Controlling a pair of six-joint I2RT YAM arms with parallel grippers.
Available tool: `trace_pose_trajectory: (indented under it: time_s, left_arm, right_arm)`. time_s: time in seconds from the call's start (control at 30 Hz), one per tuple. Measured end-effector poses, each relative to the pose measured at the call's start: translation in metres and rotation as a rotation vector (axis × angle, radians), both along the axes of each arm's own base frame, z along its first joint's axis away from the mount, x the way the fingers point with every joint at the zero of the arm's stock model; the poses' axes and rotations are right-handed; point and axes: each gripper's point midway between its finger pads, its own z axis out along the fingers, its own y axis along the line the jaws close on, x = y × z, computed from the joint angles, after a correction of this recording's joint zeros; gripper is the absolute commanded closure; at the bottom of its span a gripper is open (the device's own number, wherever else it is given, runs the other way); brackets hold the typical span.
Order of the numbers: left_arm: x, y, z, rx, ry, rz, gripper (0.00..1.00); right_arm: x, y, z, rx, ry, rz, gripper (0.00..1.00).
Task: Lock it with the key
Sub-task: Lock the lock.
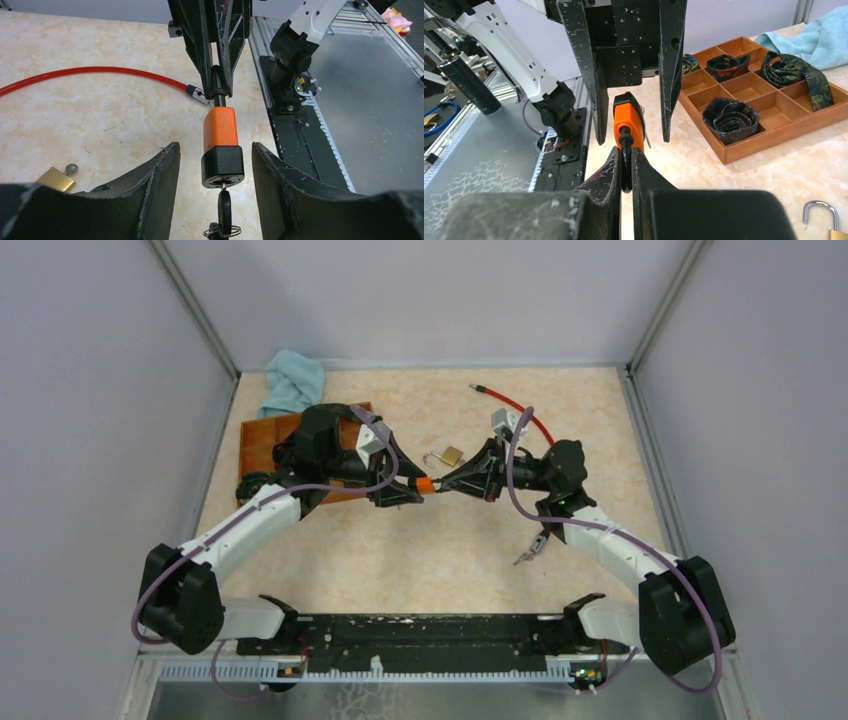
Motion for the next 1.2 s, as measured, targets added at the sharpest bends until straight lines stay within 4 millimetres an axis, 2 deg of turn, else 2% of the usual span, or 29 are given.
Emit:
trace_pose_trajectory:
  time_s: [0.33,0.6,0.67,0.83,0.87,0.9,0.97,1.03,1.1,1.2]
  left_arm:
    - [0.001,0.001,0.000,-0.011,-0.009,0.005,0.47]
    - [0.001,0.002,-0.002,-0.009,0.003,0.011,0.60]
    - [0.001,0.002,-0.001,-0.011,0.008,0.011,0.65]
    - [0.001,0.002,0.000,-0.010,0.029,0.016,0.91]
    - [0.001,0.002,0.000,-0.010,0.032,0.017,0.98]
    - [0.001,0.002,0.000,-0.009,0.036,0.019,1.00]
    - [0.002,0.002,-0.001,-0.006,0.041,0.026,1.00]
    - [0.002,0.003,-0.002,0.001,0.048,0.030,1.00]
    - [0.002,0.003,-0.004,0.012,0.050,0.032,1.00]
    - [0.003,0.005,-0.006,0.030,0.038,0.035,1.00]
  right_arm:
    - [-0.001,0.000,0.003,0.012,-0.012,0.001,1.00]
    - [0.000,0.000,0.003,0.012,-0.012,0.000,1.00]
    - [0.000,0.000,0.003,0.012,-0.014,-0.002,1.00]
    - [0.002,0.000,0.003,0.012,-0.025,-0.010,0.98]
    - [0.002,0.000,0.003,0.010,-0.029,-0.011,0.92]
    - [0.002,0.000,0.002,0.008,-0.033,-0.013,0.84]
    - [0.004,0.000,0.000,0.000,-0.052,-0.018,0.69]
    - [0.005,0.000,-0.004,-0.011,-0.060,-0.020,0.45]
    - [0.007,0.000,-0.009,-0.037,-0.070,-0.021,0.38]
    - [0.013,0.000,-0.012,-0.099,-0.105,-0.016,0.37]
